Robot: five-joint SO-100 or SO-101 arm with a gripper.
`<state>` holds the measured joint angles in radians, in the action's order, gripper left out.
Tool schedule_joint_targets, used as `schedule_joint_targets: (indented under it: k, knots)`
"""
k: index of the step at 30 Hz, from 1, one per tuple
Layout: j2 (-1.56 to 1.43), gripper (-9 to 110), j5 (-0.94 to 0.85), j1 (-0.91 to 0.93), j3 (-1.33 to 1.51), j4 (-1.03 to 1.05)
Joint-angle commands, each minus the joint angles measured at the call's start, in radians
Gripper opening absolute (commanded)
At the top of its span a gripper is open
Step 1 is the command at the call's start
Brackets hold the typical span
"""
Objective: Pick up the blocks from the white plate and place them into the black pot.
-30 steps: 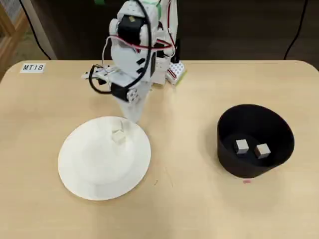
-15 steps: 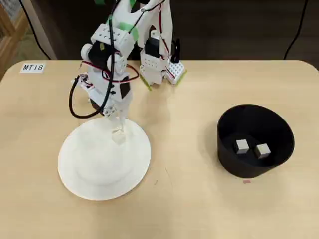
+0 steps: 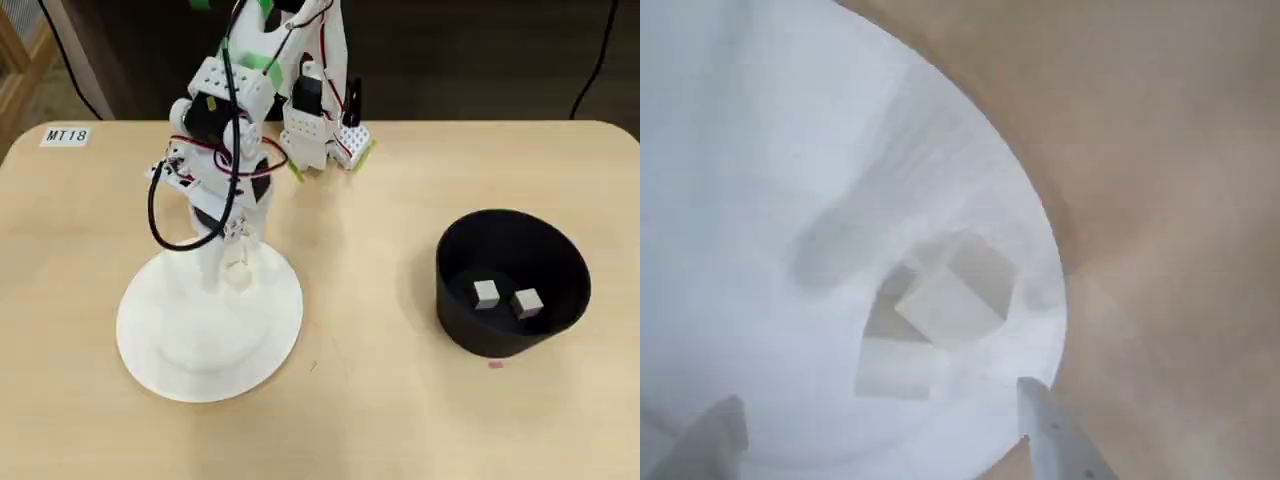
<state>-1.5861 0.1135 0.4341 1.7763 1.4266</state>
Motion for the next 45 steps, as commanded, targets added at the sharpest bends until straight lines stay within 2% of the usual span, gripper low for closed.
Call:
schedule_joint_targets:
  k: [1,15,20,27,36,41,45]
  knots:
    - [0.006,39,-0.005,-0.012,-0.046,-0.021]
    - [0.103,35,0.011,-0.005,-0.046,-0.115]
    - [0.124,25,0.011,-0.011,-0.044,-0.158]
    - [0.135,-2,0.055,-0.011,-0.048,-0.199]
    - [0.063,-2,0.017,-0.021,-0.048,-0.245]
    - [-0.114,-2,-0.029,-0.052,-0.048,-0.453]
    - [-0.249,-2,-0.009,-0.089,-0.048,-0.543]
